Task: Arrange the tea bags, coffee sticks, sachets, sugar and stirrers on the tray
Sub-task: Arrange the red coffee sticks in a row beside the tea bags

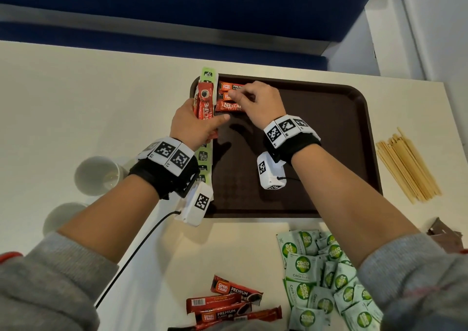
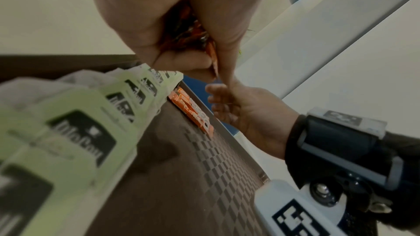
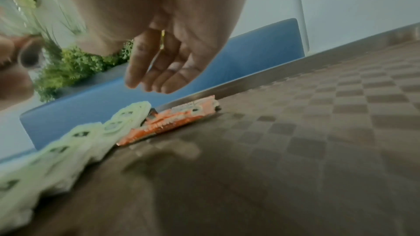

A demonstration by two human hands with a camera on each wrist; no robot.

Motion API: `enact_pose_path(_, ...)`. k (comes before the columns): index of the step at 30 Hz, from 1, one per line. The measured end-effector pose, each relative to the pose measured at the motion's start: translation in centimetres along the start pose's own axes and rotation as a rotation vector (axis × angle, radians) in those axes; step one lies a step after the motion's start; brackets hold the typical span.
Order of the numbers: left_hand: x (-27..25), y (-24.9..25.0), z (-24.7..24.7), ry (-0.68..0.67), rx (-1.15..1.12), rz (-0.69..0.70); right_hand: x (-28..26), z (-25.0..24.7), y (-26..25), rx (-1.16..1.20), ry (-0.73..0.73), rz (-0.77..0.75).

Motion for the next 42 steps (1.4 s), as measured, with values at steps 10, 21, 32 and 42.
enact_pose_path(10,-0.7,0.4,0.3,-0.07,0.056,0.018,-1.3,-0.4,-3.1,0.322,-0.237,-0.07)
enact_pose_path(21,-0.4,0.0,-0.6,-0.004,-0.042,0.035,-1.5,-1.1,-1.1,0.319,-0.121,-0.033)
enact_pose_path(32,0.0,-0.6,-0.7,0.075,-0.042,0.044,-1.5,-1.4,2.3,0.109,-0.265,0.053)
enact_pose_path(42,0.0,-0.9,-1.2,0.11,-0.013,0.035,-1.3,-0.4,4.5,-0.03,-0.222,0.195)
Point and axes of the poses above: each hand's wrist, its own x-axis towards the middle knuckle, its own z-axis out of the palm, y = z × x, the point moved 3 cm from there along x, towards the middle knuckle, and after that the axes turned 11 degrees about z, right-handed, at the moved point
